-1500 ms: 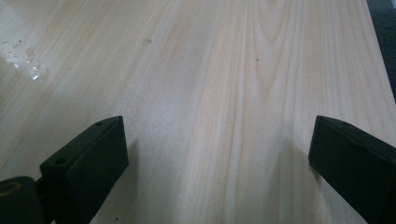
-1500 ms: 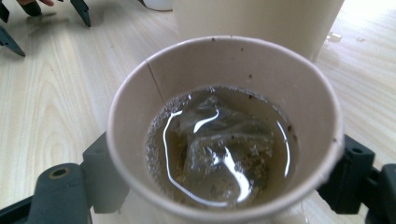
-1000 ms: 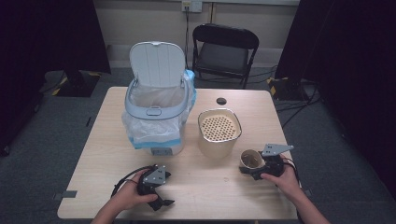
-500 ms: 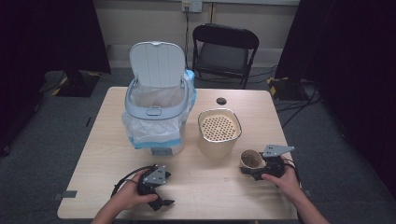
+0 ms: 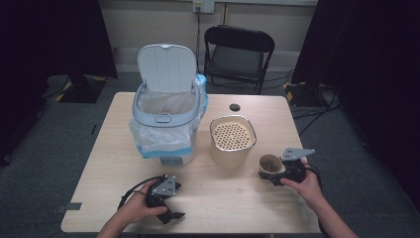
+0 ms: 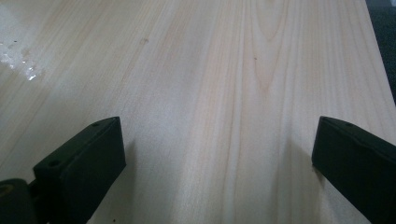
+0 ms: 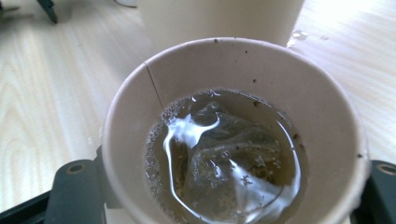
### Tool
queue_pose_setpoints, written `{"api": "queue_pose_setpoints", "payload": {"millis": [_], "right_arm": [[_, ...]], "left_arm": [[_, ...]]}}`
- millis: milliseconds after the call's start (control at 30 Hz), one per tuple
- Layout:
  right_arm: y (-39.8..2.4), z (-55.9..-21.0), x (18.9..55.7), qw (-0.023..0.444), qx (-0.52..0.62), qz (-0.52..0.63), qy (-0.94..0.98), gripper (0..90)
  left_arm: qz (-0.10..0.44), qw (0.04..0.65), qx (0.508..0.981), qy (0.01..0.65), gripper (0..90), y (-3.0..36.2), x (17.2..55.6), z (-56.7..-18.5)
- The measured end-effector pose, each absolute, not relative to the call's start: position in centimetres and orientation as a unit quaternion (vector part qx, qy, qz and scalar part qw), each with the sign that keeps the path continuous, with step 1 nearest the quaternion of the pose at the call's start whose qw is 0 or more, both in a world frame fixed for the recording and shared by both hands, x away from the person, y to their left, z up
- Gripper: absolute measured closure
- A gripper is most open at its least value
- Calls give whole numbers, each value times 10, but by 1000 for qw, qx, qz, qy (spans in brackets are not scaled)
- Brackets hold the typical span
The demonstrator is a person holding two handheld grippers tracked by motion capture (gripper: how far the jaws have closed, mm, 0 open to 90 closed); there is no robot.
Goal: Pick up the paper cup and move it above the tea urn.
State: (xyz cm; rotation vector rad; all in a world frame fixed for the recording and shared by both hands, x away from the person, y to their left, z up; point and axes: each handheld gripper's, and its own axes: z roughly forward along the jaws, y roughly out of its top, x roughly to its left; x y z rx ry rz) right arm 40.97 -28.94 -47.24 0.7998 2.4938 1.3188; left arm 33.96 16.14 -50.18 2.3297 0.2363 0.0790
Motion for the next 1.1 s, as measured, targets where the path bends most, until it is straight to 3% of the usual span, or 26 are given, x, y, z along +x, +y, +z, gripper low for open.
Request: {"api": "queue_pose_setpoints", "payload": {"millis": [1100], "right_arm": [[-275, -425, 481, 140, 273, 422, 853, 269]], "left_arm": [[29, 388, 916, 94, 3, 160, 340, -502]]}}
